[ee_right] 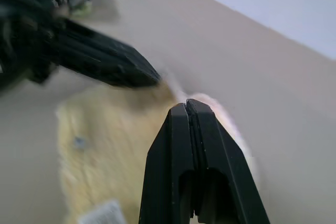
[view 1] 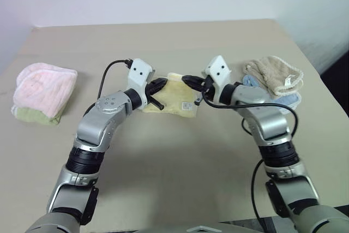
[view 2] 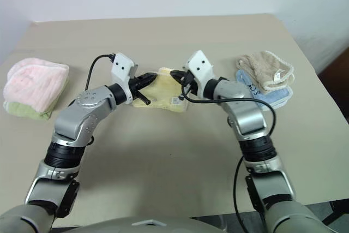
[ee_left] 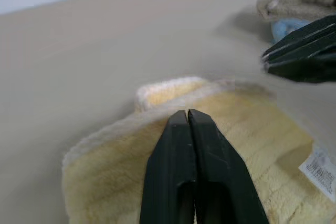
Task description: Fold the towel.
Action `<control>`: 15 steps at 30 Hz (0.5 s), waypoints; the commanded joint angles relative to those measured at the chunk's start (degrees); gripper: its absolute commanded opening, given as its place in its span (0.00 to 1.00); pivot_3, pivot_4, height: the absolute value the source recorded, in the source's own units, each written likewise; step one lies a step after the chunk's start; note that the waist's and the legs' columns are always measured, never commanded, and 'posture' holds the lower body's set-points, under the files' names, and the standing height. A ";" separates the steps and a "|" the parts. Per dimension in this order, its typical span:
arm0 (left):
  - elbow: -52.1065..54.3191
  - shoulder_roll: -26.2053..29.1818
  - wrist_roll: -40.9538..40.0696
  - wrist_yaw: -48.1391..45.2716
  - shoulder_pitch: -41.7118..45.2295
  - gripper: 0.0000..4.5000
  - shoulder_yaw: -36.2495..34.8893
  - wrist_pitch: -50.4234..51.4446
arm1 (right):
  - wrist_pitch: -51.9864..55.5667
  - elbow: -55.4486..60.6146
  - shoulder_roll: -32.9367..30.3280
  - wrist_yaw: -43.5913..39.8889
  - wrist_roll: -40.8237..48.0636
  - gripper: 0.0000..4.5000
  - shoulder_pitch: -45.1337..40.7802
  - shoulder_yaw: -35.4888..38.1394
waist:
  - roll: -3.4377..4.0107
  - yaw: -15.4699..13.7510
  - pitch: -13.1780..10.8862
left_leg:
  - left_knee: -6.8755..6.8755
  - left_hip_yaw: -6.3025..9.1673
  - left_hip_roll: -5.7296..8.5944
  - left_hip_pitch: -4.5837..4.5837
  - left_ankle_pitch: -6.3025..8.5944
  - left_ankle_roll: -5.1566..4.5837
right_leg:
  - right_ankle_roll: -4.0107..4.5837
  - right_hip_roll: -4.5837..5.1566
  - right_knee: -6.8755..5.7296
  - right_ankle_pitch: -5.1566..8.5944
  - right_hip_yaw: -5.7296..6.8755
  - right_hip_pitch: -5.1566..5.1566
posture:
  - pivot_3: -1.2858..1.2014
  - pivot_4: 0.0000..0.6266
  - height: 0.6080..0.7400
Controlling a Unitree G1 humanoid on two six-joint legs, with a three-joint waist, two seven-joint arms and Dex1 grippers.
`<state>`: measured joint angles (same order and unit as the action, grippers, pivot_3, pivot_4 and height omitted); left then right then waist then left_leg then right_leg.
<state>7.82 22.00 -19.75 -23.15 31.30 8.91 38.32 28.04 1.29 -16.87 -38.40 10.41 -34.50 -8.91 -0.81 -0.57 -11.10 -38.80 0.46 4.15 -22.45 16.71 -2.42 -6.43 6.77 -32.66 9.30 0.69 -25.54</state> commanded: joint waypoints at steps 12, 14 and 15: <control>-5.89 -5.37 6.48 1.35 -1.21 0.01 -0.15 -3.15 | -7.89 -10.11 2.09 2.00 -3.40 0.00 2.08 -1.46 | 0.07 0.19 0.08 | -0.18 0.01 -0.02 0.30 -0.04 0.18 | 0.00 0.02 -0.51 0.01 -0.04 0.11 | 0.52 0.24 0.91; -2.79 -6.39 3.10 0.07 -1.54 0.01 -3.96 -3.60 | -7.40 -6.34 1.16 1.08 -2.09 0.00 2.06 -0.39 | 0.07 0.20 0.07 | -0.19 0.02 -0.02 0.21 -0.06 0.14 | 0.00 0.02 -0.52 0.01 -0.04 0.02 | 0.52 0.24 0.91; -0.55 -6.76 0.62 -0.63 -1.55 0.01 -6.48 -3.41 | -6.32 -3.70 0.59 0.68 -0.72 0.00 2.05 0.73 | 0.06 0.20 0.06 | -0.19 0.02 -0.02 0.07 -0.08 0.13 | 0.00 0.02 -0.52 0.01 -0.04 -0.11 | 0.52 0.24 0.91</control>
<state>1.88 15.48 -15.10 -22.54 29.03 6.86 36.44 21.15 -8.08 -15.41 -36.94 7.40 -32.06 -10.86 -0.75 -0.38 -11.04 -38.99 0.47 4.13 -22.50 16.63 -2.29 -6.43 6.79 -33.17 9.31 0.64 -25.77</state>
